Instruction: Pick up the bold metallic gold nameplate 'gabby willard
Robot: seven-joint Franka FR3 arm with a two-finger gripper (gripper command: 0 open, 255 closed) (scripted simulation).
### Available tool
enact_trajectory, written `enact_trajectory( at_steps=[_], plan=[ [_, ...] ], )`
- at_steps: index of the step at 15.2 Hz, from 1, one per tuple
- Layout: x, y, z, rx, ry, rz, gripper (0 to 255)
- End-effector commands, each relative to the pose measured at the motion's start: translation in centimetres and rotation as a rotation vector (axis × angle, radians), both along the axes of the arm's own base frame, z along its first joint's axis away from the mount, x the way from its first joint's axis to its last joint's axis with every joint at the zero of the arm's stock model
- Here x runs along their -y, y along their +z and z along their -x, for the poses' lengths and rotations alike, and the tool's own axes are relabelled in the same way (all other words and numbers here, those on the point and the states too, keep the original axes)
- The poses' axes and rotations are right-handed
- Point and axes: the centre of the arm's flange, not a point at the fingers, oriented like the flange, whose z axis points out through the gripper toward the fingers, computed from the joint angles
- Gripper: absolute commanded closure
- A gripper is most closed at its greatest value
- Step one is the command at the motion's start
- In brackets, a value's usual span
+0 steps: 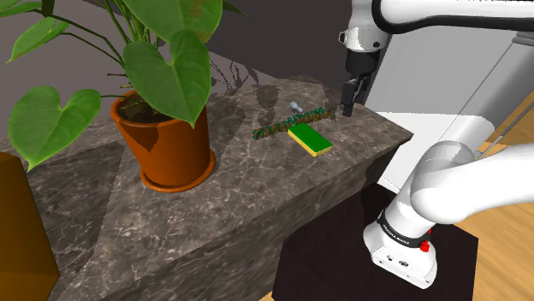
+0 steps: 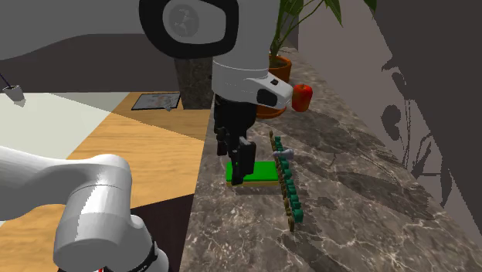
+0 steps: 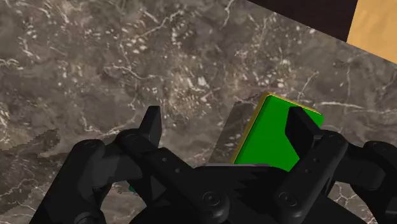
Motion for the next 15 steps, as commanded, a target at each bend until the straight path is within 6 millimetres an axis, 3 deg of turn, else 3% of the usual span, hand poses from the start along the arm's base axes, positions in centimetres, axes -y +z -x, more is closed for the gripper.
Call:
enact_trajectory(
  at_steps=[1, 7, 12, 15],
  plan=[
    [0.0, 0.0, 0.0, 0.0, 0.0, 0.0, 0],
    [2.3, -2.8, -4.9, 0.104, 0.63, -0.056, 0],
    [1.6, -4.7, -9.5, 0.19, 1.155, -0.102, 0],
    [1.4, -6.0, -10.0, 0.201, 1.218, -0.108, 0]
  ],
)
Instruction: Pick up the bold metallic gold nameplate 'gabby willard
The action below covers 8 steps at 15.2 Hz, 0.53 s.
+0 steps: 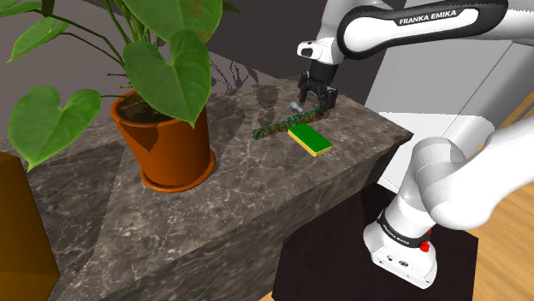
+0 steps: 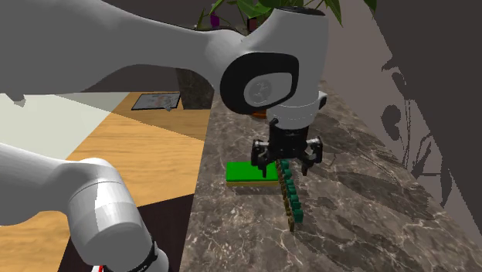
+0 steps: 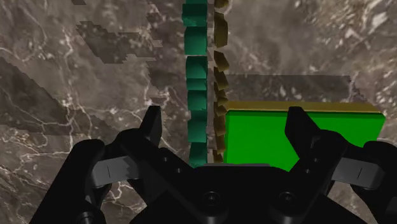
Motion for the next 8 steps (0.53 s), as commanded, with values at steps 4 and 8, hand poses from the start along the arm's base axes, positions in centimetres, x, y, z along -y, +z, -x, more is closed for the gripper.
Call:
enact_trajectory(
  at_steps=[4, 8],
  plan=[
    [-0.1, -2.5, -0.1, 0.005, 0.026, -0.001, 0],
    [-0.1, -3.4, -0.1, 0.005, 0.026, -0.001, 255]
  ],
)
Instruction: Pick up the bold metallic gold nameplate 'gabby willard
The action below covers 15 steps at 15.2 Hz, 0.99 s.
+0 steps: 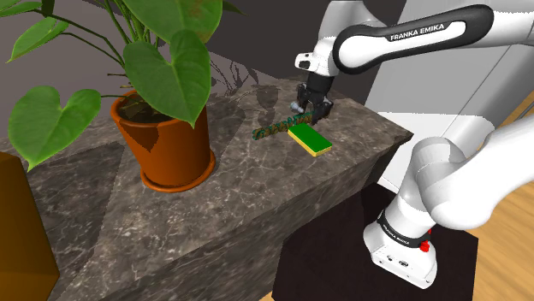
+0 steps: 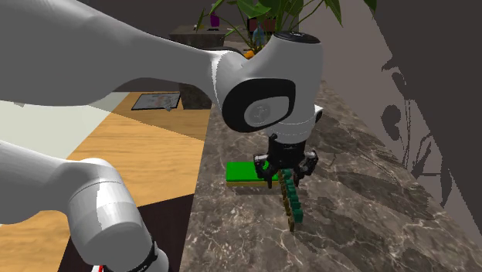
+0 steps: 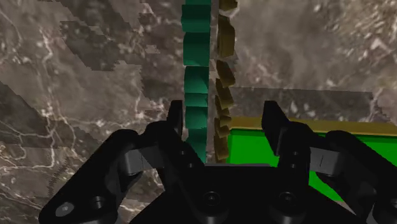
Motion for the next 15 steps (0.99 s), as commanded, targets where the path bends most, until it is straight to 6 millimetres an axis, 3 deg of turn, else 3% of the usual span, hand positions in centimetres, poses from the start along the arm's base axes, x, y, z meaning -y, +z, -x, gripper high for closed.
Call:
enact_trajectory(
  at_steps=[1, 9, 15],
  plan=[
    [0.0, -0.1, 0.0, 0.0, 0.0, 0.0, 255],
    [0.0, 0.0, 0.0, 0.0, 0.0, 0.0, 255],
    [0.0, 3.1, 0.0, 0.0, 0.0, 0.0, 255]
  ],
)
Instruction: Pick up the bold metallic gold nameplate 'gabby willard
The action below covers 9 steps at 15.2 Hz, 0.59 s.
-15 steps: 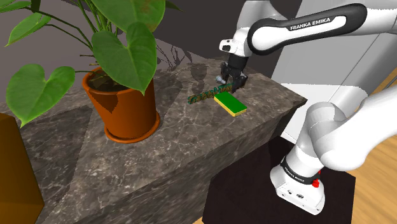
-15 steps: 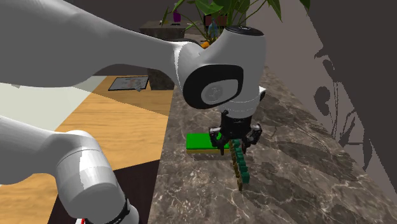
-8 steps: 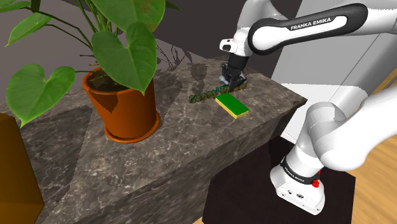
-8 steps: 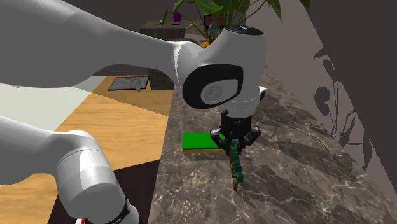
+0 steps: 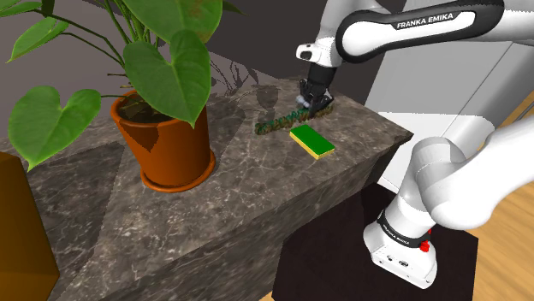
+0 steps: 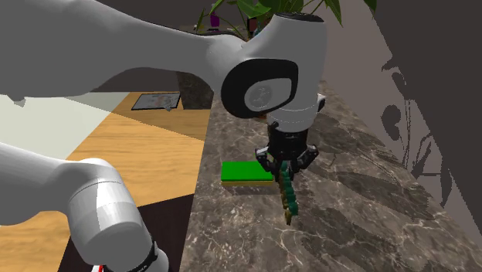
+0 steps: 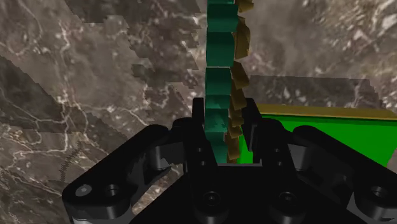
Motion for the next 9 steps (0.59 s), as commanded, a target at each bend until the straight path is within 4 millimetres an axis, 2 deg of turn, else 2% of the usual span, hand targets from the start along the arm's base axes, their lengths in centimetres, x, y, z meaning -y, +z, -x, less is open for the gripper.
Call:
enact_trajectory(
  at_steps=[1, 9],
  plan=[
    [0.0, 1.1, 0.0, 0.0, 0.0, 0.0, 255],
    [0.0, 5.3, 0.0, 0.0, 0.0, 0.0, 255]
  ],
)
